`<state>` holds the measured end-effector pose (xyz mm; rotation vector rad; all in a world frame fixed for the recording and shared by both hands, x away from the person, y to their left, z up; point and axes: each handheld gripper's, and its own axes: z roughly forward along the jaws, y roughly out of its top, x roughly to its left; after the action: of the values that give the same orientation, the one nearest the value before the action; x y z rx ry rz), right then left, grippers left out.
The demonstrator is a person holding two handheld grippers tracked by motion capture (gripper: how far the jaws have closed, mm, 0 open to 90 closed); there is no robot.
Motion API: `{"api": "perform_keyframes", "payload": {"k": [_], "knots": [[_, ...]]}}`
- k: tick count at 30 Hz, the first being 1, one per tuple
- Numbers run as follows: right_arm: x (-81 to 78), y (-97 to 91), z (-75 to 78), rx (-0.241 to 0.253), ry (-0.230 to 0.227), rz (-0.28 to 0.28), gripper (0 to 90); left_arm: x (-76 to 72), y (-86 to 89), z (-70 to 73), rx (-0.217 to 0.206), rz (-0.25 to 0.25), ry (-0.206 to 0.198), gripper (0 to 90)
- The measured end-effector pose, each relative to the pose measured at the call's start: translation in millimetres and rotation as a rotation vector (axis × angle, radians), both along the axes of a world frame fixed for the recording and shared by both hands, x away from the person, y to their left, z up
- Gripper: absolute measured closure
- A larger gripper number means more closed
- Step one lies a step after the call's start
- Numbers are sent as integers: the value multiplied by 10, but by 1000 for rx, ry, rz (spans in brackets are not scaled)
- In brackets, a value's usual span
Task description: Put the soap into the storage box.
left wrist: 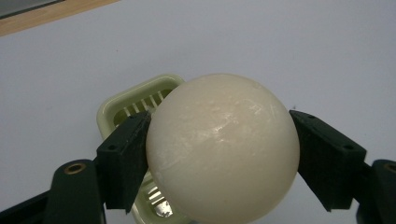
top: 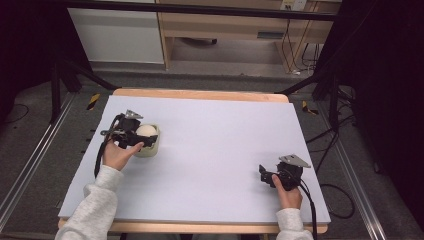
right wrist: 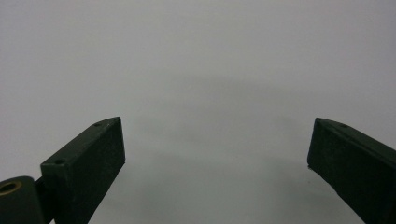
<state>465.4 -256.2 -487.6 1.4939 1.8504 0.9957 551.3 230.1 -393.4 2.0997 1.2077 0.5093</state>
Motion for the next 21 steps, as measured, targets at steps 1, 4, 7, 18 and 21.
{"api": "perform_keyframes", "payload": {"k": [1,4,7,18,21], "knots": [[0,0,0,0,0,0,44,0,0,0,0,0,0,239],[0,1,0,0,0,0,44,39,21,-31,17,13,6,239],[1,-1,0,1,1,1,44,59,35,-45,11,19,8,239],[1,-2,0,1,0,1,44,158,50,-118,9,30,17,239],[2,-2,0,1,1,1,44,171,55,-129,3,37,19,239]]}}
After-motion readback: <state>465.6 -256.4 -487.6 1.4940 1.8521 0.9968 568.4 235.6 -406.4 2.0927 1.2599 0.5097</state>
